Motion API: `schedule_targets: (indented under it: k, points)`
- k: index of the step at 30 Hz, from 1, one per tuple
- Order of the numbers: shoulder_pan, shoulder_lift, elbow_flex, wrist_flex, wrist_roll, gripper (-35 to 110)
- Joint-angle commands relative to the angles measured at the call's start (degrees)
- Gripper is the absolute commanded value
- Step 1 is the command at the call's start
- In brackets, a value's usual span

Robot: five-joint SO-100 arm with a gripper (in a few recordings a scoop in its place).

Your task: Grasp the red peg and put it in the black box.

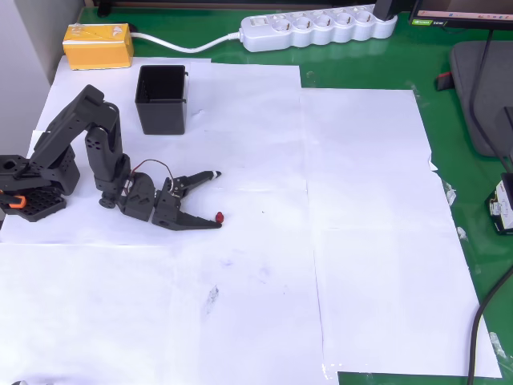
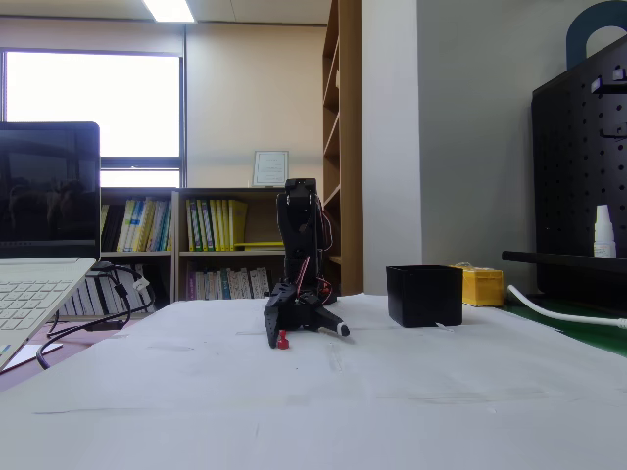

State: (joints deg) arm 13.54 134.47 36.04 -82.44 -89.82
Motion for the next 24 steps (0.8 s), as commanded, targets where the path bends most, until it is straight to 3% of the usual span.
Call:
schedule_targets:
  k: [1,21,24]
  points:
    - [0.79,-0.88,1.32,-1.49,-0.18,49]
    - [0.88,-1.49,1.05,-0.35,-0.62,43]
    - [1.14,-1.49,0.88,-0.18,-0.79,25]
